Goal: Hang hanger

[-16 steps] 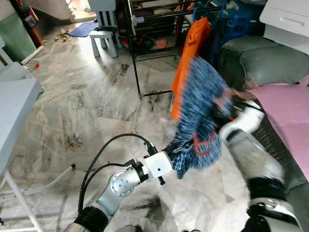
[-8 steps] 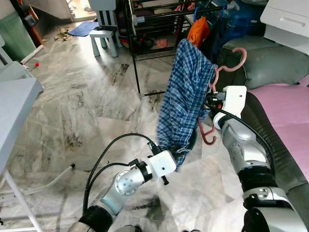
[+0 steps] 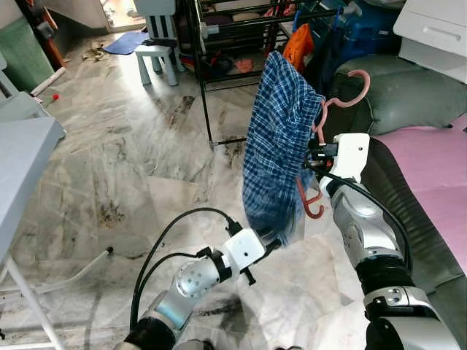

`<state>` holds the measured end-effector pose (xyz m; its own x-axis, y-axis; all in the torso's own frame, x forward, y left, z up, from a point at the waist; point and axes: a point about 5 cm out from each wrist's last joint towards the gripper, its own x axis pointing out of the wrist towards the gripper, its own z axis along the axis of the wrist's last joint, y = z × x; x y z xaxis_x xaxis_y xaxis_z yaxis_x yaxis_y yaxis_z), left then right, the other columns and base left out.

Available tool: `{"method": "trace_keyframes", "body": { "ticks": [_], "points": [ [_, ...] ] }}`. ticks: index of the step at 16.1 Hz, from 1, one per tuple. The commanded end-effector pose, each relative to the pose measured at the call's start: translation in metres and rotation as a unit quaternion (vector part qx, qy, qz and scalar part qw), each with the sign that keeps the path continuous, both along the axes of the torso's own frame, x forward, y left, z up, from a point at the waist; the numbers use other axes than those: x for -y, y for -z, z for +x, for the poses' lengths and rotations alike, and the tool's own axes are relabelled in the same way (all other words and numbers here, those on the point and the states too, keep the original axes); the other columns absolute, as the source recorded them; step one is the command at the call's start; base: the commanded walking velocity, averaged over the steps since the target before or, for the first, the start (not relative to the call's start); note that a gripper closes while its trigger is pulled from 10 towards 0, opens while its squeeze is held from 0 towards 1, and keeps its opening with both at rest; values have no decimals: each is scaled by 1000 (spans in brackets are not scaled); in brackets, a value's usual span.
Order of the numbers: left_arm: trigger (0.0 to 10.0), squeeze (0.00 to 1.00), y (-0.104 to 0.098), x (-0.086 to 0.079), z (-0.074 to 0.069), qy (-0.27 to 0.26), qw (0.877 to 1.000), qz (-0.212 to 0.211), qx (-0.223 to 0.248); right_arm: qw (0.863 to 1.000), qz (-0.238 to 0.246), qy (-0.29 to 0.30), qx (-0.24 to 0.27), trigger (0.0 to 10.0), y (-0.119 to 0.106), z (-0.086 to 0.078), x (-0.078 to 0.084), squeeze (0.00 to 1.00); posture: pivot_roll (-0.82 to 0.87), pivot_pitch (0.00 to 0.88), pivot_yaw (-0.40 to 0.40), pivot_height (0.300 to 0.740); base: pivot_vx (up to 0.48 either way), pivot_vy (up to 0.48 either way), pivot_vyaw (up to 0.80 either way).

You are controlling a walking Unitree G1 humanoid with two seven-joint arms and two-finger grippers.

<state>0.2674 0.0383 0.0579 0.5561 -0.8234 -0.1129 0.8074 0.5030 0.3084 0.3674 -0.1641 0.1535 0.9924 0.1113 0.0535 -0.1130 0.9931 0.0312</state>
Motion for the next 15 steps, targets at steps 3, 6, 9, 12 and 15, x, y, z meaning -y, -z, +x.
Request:
{"method": "trace_keyframes", "body": {
  "ticks": [3,6,9,12,15],
  "points": [
    [10000,1000,0,-9,1,-4,1000,-16,-22,1000,-13,-3,19,10000,-3,0,-4,0,-73,66,31,740,0,0,0],
    [10000,1000,-5,-15,2,-9,999,-30,-19,998,-49,-12,22,10000,2,-2,-4,0,-69,70,27,740,0,0,0],
    [10000,1000,-18,-37,17,-59,997,-20,34,990,-120,-68,9,10000,25,-22,2,0,-59,78,11,740,0,0,0],
    [10000,1000,-28,-52,22,-61,996,5,69,982,-134,-128,-27,10000,50,-52,25,0,-65,83,16,740,0,0,0],
    [10000,1000,-33,-62,27,-47,994,34,95,971,-162,-170,-40,10000,58,-73,41,0,-81,85,28,740,0,0,0]
  ]
}}
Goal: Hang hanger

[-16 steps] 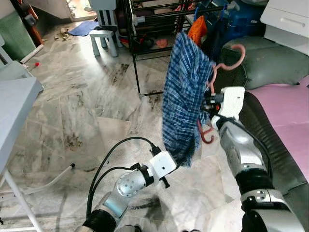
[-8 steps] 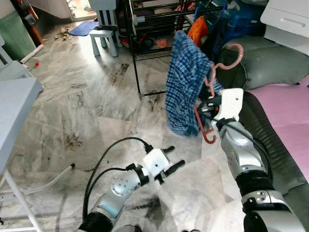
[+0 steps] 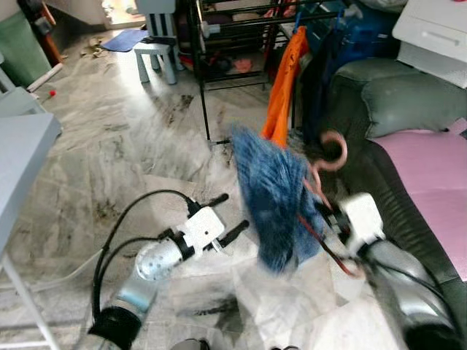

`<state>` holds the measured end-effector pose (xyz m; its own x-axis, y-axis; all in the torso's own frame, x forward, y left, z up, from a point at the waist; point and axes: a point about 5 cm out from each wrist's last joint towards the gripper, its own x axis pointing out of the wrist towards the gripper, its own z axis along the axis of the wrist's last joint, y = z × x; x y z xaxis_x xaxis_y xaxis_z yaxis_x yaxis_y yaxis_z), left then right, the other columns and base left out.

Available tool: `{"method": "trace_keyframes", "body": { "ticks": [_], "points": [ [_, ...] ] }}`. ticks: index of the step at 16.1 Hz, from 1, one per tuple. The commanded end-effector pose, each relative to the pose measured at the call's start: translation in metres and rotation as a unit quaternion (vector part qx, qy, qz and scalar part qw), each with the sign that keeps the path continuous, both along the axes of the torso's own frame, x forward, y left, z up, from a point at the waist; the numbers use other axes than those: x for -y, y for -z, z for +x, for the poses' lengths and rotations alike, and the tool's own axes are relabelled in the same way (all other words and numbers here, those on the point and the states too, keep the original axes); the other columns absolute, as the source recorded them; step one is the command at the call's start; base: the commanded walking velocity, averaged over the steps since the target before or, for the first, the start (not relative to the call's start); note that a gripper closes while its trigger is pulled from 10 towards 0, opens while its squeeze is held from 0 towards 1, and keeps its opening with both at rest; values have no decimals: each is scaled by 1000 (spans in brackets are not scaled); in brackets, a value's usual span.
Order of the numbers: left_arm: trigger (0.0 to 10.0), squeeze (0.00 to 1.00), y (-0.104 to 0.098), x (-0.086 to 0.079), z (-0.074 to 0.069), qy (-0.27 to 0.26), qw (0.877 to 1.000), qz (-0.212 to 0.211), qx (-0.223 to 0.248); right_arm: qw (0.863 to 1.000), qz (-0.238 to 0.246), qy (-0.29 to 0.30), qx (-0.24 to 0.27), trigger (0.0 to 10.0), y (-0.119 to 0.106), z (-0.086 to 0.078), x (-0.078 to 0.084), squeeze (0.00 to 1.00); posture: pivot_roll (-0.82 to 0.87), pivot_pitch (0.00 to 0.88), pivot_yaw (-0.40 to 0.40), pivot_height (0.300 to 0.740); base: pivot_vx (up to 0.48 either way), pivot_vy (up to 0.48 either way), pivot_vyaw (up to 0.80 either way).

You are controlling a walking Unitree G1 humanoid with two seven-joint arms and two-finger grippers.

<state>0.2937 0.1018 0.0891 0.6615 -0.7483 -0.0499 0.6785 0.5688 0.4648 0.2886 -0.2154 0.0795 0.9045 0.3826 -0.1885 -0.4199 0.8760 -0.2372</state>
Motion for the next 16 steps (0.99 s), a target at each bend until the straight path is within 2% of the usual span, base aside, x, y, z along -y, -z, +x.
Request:
{"method": "trace_keyframes", "body": {
  "ticks": [1,3,6,9,10,12,16],
  "points": [
    [10000,1000,-3,0,2,16,1000,18,14,999,3,-40,35,10000,-16,3,-10,0,-82,86,32,740,0,0,0],
    [10000,1000,-8,-3,7,31,998,41,23,994,-13,-104,8,10000,-16,-6,-9,0,-82,87,38,740,0,0,0],
    [10000,1000,-15,-6,12,36,998,40,30,987,-30,-160,-14,10000,-20,-16,-5,0,-74,87,42,740,0,0,0],
    [10000,1000,-17,-7,13,51,997,52,38,980,-51,-188,-29,10000,-22,-18,0,0,-69,83,46,740,0,0,0],
    [10000,1000,-18,-10,15,56,996,63,35,971,-81,-221,-37,10000,-24,-21,2,0,-70,81,51,740,0,0,0],
    [10000,1000,-17,-12,18,61,997,56,-2,965,-88,-244,-36,10000,-31,-22,5,0,-73,80,56,740,0,0,0],
    [10000,1000,-9,-17,17,96,991,81,-54,959,-99,-263,-24,10000,-37,-23,5,0,-74,78,61,740,0,0,0]
  ]
}}
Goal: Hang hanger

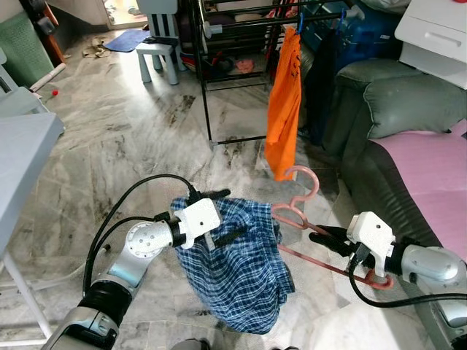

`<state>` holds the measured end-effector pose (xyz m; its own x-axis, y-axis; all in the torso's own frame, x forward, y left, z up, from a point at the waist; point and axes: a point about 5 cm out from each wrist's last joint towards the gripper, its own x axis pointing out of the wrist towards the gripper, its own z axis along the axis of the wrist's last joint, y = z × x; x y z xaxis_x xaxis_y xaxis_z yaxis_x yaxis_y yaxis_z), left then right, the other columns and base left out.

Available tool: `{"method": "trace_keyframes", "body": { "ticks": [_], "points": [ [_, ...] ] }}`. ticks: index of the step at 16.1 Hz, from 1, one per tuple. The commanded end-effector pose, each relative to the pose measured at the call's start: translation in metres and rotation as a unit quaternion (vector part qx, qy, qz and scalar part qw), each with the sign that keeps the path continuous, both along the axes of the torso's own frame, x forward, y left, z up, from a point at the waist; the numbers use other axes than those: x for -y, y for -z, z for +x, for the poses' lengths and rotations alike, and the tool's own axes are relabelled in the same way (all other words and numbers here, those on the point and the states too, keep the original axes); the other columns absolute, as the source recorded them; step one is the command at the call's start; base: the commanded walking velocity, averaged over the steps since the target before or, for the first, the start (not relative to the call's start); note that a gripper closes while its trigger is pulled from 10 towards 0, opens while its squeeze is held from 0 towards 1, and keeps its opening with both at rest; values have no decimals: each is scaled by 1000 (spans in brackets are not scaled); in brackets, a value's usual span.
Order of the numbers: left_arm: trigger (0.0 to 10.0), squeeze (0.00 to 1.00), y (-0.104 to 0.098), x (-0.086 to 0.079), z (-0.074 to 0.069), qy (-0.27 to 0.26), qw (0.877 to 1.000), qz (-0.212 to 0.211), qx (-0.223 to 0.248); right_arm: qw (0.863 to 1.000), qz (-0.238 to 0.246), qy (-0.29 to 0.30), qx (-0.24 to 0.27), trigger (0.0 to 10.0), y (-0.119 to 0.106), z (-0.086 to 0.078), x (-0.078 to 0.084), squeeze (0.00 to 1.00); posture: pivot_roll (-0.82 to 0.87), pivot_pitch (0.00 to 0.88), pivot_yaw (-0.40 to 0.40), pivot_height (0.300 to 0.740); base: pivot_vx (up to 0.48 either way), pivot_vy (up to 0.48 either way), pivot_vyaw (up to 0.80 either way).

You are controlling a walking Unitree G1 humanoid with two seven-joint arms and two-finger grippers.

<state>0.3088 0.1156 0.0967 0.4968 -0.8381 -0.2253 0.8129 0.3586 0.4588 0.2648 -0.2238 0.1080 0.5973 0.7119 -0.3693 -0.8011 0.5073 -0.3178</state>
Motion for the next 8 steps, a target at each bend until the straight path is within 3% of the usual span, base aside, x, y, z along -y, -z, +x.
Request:
{"method": "trace_keyframes", "body": {
  "ticks": [1,2,4,8],
  "points": [
    [10000,1000,0,-4,2,12,1000,11,-18,999,4,-23,22,10000,-9,0,-6,0,-74,78,61,740,0,0,0],
    [10000,518,0,-6,2,27,999,15,-30,999,9,-28,25,10000,-11,0,-9,0,-74,76,64,740,0,0,0],
    [10000,0,-3,-9,5,36,998,14,-44,999,11,-43,25,10000,-12,-2,-13,0,-76,75,70,740,0,0,0],
    [10000,0,-16,-8,20,33,999,21,-34,996,-16,-60,70,10000,-20,0,-16,0,-83,77,79,740,0,0,0]
  ]
}}
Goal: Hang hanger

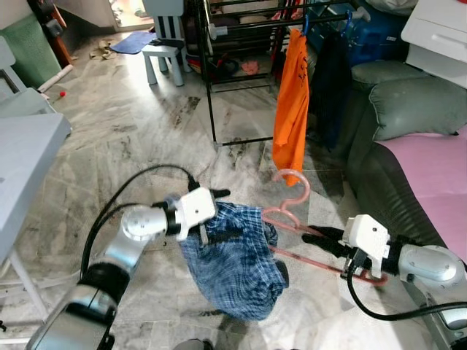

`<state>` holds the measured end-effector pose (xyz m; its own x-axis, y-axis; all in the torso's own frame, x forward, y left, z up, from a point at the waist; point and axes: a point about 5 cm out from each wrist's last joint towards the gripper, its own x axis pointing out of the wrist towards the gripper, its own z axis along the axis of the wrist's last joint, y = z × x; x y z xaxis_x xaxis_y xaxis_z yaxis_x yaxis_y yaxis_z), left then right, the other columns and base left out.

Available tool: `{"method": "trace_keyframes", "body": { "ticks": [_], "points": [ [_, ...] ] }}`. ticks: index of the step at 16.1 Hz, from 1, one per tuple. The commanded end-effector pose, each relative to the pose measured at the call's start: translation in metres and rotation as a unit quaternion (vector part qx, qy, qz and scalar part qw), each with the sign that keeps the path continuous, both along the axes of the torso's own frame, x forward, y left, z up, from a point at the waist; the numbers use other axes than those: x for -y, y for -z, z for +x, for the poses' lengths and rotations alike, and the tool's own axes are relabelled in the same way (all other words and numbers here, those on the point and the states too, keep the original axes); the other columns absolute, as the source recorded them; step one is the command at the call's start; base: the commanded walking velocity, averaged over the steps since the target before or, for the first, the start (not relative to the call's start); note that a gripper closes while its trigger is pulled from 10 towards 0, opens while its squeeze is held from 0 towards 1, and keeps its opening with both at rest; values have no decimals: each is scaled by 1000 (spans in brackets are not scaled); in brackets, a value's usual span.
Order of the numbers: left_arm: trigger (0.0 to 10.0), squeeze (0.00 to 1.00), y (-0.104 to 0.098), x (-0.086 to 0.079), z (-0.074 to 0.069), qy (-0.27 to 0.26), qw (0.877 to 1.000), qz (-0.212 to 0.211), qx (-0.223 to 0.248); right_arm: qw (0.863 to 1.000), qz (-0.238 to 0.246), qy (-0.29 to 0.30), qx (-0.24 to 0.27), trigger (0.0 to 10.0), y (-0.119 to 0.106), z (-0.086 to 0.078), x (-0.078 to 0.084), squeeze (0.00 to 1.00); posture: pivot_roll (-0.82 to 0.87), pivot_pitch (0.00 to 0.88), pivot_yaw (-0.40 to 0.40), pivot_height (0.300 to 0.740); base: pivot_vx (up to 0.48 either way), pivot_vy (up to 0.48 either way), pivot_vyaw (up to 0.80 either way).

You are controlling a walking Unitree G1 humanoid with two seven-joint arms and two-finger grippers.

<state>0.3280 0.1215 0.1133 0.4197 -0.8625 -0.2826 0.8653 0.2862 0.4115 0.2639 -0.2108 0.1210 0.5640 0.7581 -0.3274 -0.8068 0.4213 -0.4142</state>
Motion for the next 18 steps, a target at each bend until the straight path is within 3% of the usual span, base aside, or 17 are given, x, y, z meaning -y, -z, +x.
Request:
{"method": "trace_keyframes", "body": {
  "ticks": [1,3,8,9,10,11,13,15,17,18],
  "points": [
    [10000,0,-4,-1,5,-9,1000,6,10,999,-12,-2,49,10000,-12,8,-2,0,-83,76,82,740,0,0,0],
    [10000,0,-9,2,10,-13,1000,4,19,995,-14,22,97,10000,-24,23,0,0,-82,75,86,740,0,0,0],
    [9882,0,-14,0,16,-9,1000,14,25,983,-66,30,168,10000,-36,35,5,0,-76,75,90,740,0,0,0],
    [5098,0,-16,-1,17,-9,1000,11,25,981,-72,28,178,10000,-36,35,5,0,-76,76,91,740,0,0,0],
    [5098,0,-16,0,18,-8,1000,10,23,980,-73,28,181,10000,-36,36,5,0,-76,76,91,740,0,0,0],
    [0,0,-16,2,18,-4,1000,11,21,979,-69,28,188,10000,-38,36,3,0,-80,78,95,740,0,0,0],
    [0,0,-14,5,18,-1,1000,14,21,978,-69,22,196,10000,-38,37,1,0,-84,78,98,740,0,0,0],
    [9647,0,-16,8,22,-8,999,18,26,976,-72,6,204,10000,-37,36,-3,0,-87,78,100,740,0,0,0],
    [10000,0,-19,10,25,-17,999,15,28,975,-70,-2,210,10000,-38,35,-5,0,-88,76,102,740,0,0,0],
    [10000,1000,-20,10,27,-22,999,9,26,975,-68,-4,212,10000,-38,36,-7,0,-89,77,103,740,0,0,0]
  ]
}}
